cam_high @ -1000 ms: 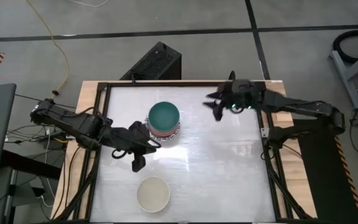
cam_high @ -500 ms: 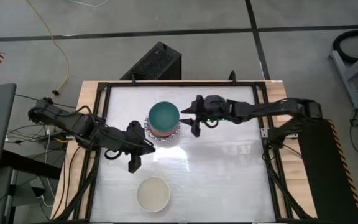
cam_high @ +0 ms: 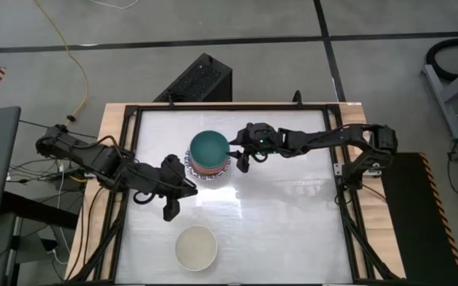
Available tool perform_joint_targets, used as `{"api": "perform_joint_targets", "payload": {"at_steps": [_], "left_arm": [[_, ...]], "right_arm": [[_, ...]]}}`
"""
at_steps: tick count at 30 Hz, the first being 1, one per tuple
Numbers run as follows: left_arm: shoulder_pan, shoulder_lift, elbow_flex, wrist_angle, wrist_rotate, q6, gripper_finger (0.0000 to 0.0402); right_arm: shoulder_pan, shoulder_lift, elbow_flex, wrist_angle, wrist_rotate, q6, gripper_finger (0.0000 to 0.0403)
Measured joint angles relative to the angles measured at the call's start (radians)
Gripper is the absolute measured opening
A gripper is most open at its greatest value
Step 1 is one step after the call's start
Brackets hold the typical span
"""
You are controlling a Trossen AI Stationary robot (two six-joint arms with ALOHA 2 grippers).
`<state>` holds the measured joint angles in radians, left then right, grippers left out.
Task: Nest bowls inside each other
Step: Stack the green bowl on top of the blue bowl, then stack the white bowl on top of the green bowl
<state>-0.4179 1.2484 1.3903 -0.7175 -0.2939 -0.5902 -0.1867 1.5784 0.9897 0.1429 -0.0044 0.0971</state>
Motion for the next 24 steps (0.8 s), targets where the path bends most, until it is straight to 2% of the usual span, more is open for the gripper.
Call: {"api": "perform_joint_targets", "payload": {"at_steps": [5,11,15,21,24], "left_arm": [[0.0,0.0,0.0,-0.044,0.0,-0.001,0.0],[0.0,0.004,0.0,-0.18,-0.013,-0.087,0.0],[-0.022,0.016,-0.011,-0.279,0.08,-0.087,0.0008],[-0.076,0.041,-0.1,-0.23,0.233,-0.119,0.0058],[-0.099,0.047,-0.154,-0.197,0.245,-0.196,0.0089]], "right_arm": [[0.001,-0.037,-0.001,0.013,0.0,0.001,0.0228],[0.001,-0.163,0.019,-0.041,0.002,0.0,0.0228],[0.001,-0.261,0.024,-0.082,0.004,0.001,0.0228],[0.001,-0.369,0.025,-0.163,0.011,0.024,0.0228],[0.001,-0.405,0.025,-0.196,0.04,0.034,0.0228]]}}
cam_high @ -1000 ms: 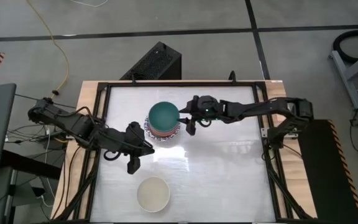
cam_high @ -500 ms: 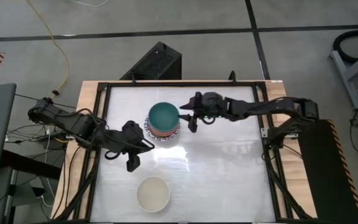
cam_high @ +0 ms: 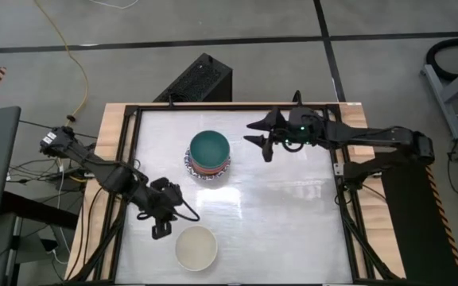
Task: Nest bowls inside each other
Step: Stack the white bowl on top of the green bowl
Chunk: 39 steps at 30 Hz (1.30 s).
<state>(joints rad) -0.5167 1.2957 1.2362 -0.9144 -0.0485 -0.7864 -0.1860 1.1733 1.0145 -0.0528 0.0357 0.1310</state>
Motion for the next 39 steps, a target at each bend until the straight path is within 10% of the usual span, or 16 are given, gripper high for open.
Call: {"api": "perform_joint_targets", "payload": {"at_steps": [13,39], "left_arm": [[-0.04,0.002,-0.213,0.226,-0.046,-0.201,0.0168],[-0.059,0.212,-0.237,0.322,-0.017,-0.233,0.0169]], "right_arm": [[0.0,-0.023,0.0,-0.074,0.046,0.002,0.0228],[0.0,-0.023,0.0,-0.123,0.046,0.002,0.0228]]}}
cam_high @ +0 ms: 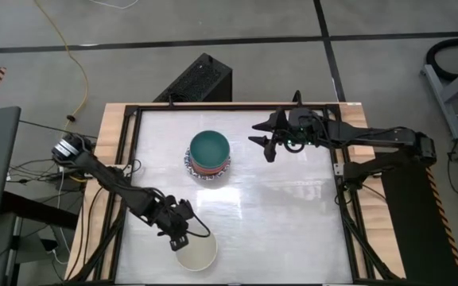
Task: Nest bowls inside each other
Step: Stack the white bowl on top of the green bowl
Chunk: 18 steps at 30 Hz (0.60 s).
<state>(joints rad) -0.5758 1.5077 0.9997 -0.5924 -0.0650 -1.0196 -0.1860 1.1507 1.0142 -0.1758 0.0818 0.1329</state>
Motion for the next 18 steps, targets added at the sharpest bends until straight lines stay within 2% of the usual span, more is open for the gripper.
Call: {"api": "perform_joint_targets", "payload": {"at_steps": [6,9,13,18], "left_arm": [[-0.008,0.0,-0.026,0.024,0.0,-0.052,0.0167],[-0.008,0.0,-0.04,0.026,0.0,-0.081,0.0153],[-0.01,0.0,-0.053,0.016,0.0,-0.085,0.0111],[-0.007,0.0,-0.073,0.02,-0.002,-0.108,0.004]], "right_arm": [[0.0,0.0,0.0,-0.001,0.0,0.0,0.0228],[0.0,0.0,0.0,-0.006,0.0,0.0,0.0228],[0.0,0.0,0.0,-0.008,-0.001,0.0,0.0228],[0.0,0.0,0.0,-0.008,-0.001,-0.001,0.0228]]}}
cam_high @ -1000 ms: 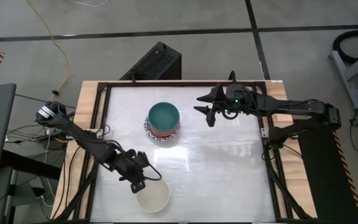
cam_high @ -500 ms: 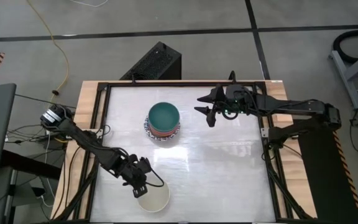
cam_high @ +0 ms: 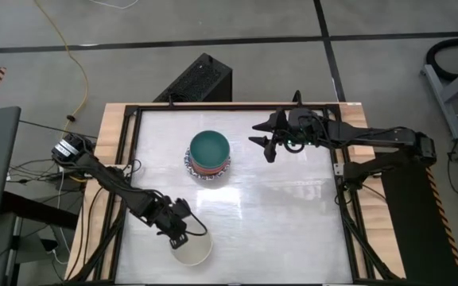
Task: Nest bowls inside each other
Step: Stack the white bowl on top of the green bowl
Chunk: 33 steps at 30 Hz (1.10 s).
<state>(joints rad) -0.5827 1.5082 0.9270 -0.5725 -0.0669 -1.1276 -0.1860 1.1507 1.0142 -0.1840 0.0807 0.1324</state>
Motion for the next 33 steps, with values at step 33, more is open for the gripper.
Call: {"api": "perform_joint_targets", "payload": {"at_steps": [33], "left_arm": [[0.278,-0.001,0.509,-0.546,-0.173,0.259,0.0]], "right_arm": [[-0.029,0.0,0.0,-0.109,0.162,0.108,0.0228]]}}
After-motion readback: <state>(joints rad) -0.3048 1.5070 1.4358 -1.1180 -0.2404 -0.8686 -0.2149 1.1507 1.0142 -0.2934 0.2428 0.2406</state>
